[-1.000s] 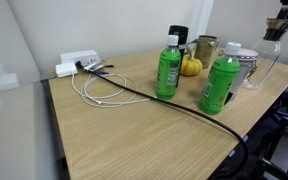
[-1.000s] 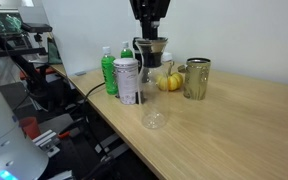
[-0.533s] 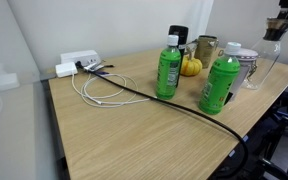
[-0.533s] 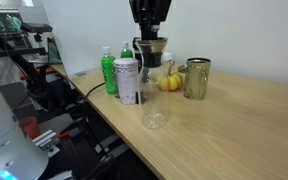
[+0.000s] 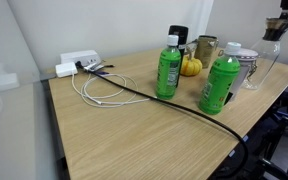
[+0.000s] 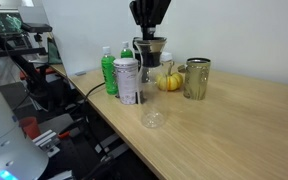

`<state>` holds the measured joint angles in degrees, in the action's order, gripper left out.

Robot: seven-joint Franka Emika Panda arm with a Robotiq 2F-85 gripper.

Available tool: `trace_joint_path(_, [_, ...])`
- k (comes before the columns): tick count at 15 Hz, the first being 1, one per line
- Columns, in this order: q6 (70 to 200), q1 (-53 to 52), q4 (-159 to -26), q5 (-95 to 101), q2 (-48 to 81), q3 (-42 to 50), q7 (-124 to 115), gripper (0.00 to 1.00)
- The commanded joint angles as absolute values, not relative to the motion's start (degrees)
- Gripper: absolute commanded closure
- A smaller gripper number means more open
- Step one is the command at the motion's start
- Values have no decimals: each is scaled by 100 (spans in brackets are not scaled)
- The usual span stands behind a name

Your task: Remove the stopper from the cylinder

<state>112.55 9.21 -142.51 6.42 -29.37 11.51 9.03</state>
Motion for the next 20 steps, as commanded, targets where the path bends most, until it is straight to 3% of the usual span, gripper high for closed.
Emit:
trace_joint_path(1, [11289, 959, -14265, 638, -2909, 1120, 831, 99])
trace_joint_path(20, [11511, 1089, -13649, 702, -3259, 1188, 652, 99])
